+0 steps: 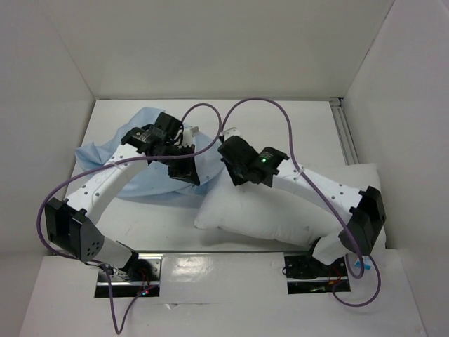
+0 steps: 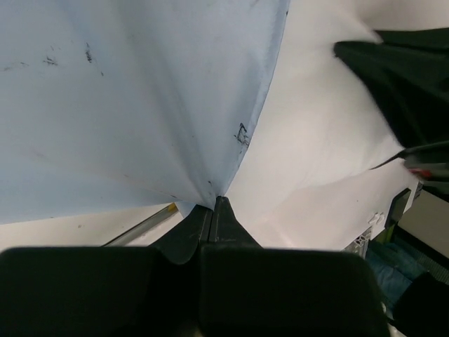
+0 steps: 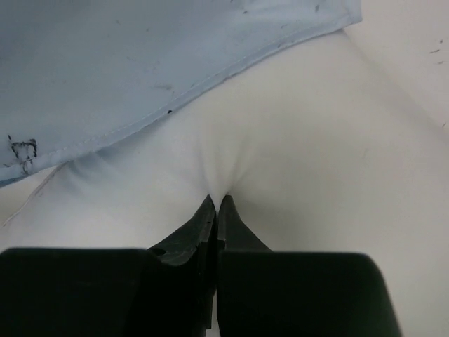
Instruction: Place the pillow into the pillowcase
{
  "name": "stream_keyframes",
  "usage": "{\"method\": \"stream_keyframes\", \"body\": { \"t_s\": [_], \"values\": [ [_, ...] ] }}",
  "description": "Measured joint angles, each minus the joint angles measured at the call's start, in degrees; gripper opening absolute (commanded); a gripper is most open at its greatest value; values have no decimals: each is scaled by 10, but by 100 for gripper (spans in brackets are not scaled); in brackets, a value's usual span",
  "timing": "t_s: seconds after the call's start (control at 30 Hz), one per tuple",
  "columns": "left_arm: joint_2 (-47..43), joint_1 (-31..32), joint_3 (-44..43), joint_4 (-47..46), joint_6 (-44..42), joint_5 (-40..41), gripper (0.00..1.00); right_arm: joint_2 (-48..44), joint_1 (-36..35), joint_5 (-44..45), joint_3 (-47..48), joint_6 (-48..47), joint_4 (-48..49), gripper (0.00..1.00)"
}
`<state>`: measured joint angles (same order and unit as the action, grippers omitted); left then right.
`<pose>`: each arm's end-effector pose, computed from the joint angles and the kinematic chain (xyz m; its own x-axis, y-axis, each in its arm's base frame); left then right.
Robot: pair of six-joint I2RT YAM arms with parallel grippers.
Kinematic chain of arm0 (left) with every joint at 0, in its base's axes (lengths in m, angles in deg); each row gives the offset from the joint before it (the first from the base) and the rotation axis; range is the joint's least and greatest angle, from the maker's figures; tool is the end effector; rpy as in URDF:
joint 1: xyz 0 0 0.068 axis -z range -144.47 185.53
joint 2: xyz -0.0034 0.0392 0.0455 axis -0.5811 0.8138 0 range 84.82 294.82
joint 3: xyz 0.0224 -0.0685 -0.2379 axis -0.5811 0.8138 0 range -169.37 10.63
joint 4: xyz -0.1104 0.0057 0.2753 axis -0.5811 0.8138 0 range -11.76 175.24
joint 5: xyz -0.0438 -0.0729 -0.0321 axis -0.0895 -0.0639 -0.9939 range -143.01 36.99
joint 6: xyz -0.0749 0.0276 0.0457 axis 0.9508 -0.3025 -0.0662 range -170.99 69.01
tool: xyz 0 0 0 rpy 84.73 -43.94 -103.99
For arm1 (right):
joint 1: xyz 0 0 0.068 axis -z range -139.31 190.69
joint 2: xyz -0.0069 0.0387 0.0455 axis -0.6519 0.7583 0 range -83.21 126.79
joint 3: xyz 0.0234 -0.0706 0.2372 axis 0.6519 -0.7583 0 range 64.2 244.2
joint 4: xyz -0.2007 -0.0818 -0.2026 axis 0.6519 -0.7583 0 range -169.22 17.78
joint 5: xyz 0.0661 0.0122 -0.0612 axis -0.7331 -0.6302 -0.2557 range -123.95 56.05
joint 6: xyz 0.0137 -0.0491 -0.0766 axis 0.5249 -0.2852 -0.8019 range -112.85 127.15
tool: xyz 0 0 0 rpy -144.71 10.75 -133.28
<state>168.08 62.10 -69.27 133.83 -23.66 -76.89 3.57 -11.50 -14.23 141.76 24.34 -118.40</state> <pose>0.3021 -0.1884 0.2660 -0.9542 0.0078 -0.2990 0.1774 0.8195 -0.5449 0.2556 0.2839 0.2411 -0.6671 -0.4059 -0.6247 -0.4491 0.8882 -0.0975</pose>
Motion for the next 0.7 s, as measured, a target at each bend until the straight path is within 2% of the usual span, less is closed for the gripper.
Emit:
{"method": "stream_keyframes", "body": {
  "t_s": [0.3, 0.47, 0.7],
  "values": [
    [0, 0, -16, 2, -4, 2, 0, -63, 116, -60, 31, -46, 25, 0],
    [0, 0, -29, 3, -14, 3, 0, -35, 186, -125, 74, -66, 30, 0],
    [0, 0, -44, 13, -30, 5, 0, 34, 235, -194, 112, -61, 42, 0]
  ]
}}
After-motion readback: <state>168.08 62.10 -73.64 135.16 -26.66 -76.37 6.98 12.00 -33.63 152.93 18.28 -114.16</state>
